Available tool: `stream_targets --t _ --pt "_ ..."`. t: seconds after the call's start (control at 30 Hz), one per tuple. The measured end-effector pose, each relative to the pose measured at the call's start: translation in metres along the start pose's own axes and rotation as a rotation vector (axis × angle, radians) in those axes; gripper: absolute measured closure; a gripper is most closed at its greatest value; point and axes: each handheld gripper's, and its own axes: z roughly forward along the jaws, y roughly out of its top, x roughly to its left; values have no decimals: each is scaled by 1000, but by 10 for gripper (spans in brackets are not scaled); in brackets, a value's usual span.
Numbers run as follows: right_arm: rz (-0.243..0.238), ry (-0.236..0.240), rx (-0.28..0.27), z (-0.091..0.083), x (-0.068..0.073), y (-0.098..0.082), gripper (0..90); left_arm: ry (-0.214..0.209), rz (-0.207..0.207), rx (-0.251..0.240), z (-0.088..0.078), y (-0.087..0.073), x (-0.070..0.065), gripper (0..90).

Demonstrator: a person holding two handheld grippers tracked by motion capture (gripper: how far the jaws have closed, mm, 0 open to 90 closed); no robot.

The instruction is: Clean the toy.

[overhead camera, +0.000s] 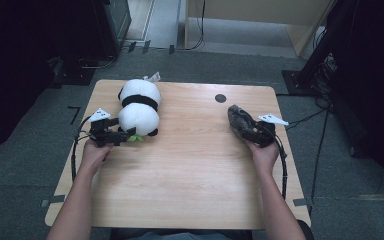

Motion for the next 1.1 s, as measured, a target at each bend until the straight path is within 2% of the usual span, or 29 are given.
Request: stream_targets --t 0.13,0.23,0.3,0.4,0.5,0.57,0.67,0.87,1.0,1.1 --pt "-7 -1 -2 -4 1 1 317 19 20 13 -5 0 -3 0" --pt "9 16 -7 -7 3 3 317 -13 3 -9 -11 2 -5 0" --pt "14 30 -8 -9 5 4 319 -23 10 -10 -14 3 -8 0" --pt "-16 16 1 -12 9 5 320 -23 24 -17 -18 6 -14 0" --pt "-24 17 4 -14 13 6 322 -25 38 -33 -22 9 -19 0" --pt "-26 20 5 -16 16 6 323 -40 26 -34 -23 10 -21 0" --pt "-44 17 5 -21 20 7 323 -37 38 -39 -26 11 -25 0" --pt "-49 39 -11 -34 29 9 330 -69 49 -47 -25 14 -38 0" --pt "-76 59 -7 -41 37 8 331 -82 79 -39 -23 14 -50 0" --pt "-104 69 -5 -47 44 7 334 -97 86 -37 -21 13 -57 0"
